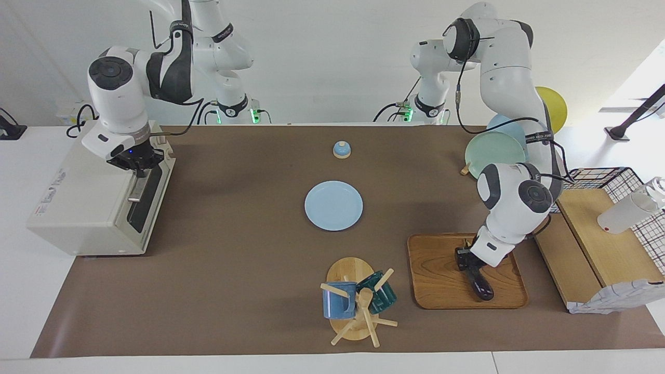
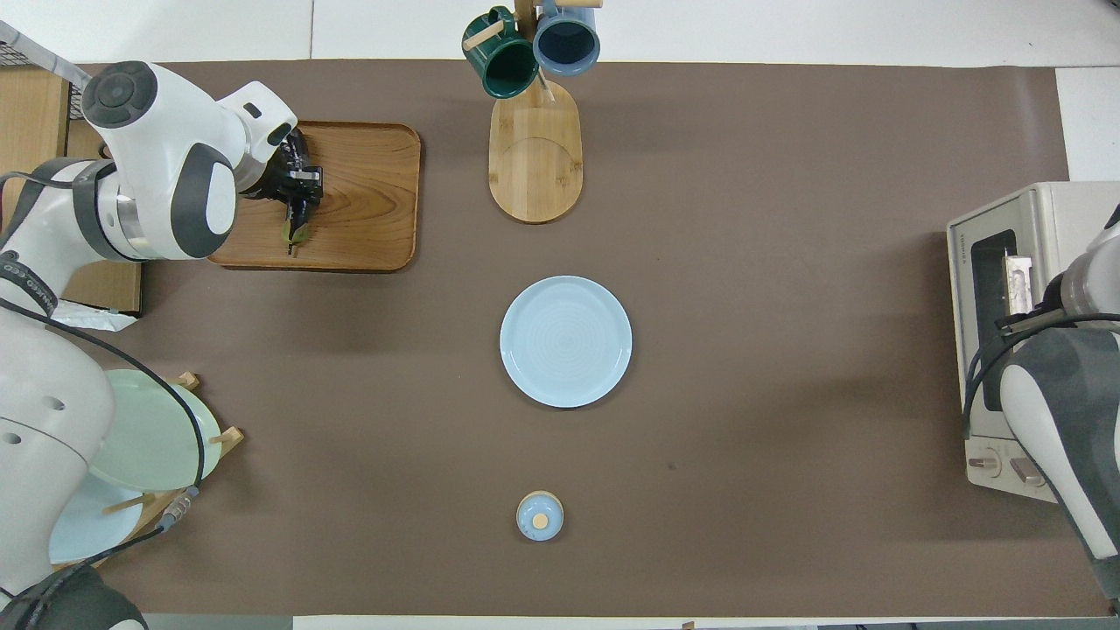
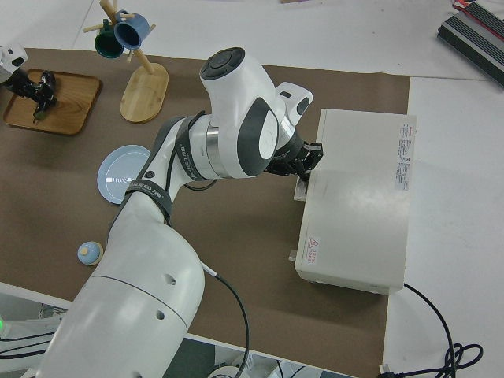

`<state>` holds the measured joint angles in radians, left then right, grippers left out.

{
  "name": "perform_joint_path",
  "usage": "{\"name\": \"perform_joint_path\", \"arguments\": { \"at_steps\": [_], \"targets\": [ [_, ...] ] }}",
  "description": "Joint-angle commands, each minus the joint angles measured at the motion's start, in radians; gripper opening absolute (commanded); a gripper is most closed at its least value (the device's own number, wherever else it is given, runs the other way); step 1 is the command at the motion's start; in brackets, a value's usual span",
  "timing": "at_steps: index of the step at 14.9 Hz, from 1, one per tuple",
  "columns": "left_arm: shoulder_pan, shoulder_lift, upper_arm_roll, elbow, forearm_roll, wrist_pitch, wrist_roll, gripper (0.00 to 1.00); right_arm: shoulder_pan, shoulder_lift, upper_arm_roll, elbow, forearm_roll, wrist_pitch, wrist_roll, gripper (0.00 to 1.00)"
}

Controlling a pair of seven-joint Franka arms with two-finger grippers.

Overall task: Put eggplant into oven
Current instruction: 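Lift the eggplant with the left gripper while the right gripper opens the oven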

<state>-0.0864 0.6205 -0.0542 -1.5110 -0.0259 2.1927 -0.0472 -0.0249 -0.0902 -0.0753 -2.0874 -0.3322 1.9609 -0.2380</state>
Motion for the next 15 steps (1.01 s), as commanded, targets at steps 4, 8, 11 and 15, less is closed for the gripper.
{"name": "perform_joint_path", "arguments": {
  "at_steps": [4,8,11,15],
  "targets": [
    [-0.006,-0.124,0.008,0.14,-0.139,-0.298,-0.034,0.0,0.085,0.095,0.003,-0.068,0.07,0.179,0.112,0.0],
    [-0.053,-0.263,-0.009,0.134,-0.184,-0.473,-0.172,0.0,0.088,0.13,0.003,-0.126,0.168,0.325,0.14,0.0],
    [-0.165,-0.285,-0.009,0.118,-0.189,-0.499,-0.295,0.0,0.086,0.17,0.003,-0.141,0.237,0.332,0.255,0.0],
    [-0.32,-0.369,-0.012,-0.117,-0.19,-0.301,-0.398,0.0,0.089,0.216,0.003,-0.163,0.314,0.368,0.293,0.0]
  ]
}}
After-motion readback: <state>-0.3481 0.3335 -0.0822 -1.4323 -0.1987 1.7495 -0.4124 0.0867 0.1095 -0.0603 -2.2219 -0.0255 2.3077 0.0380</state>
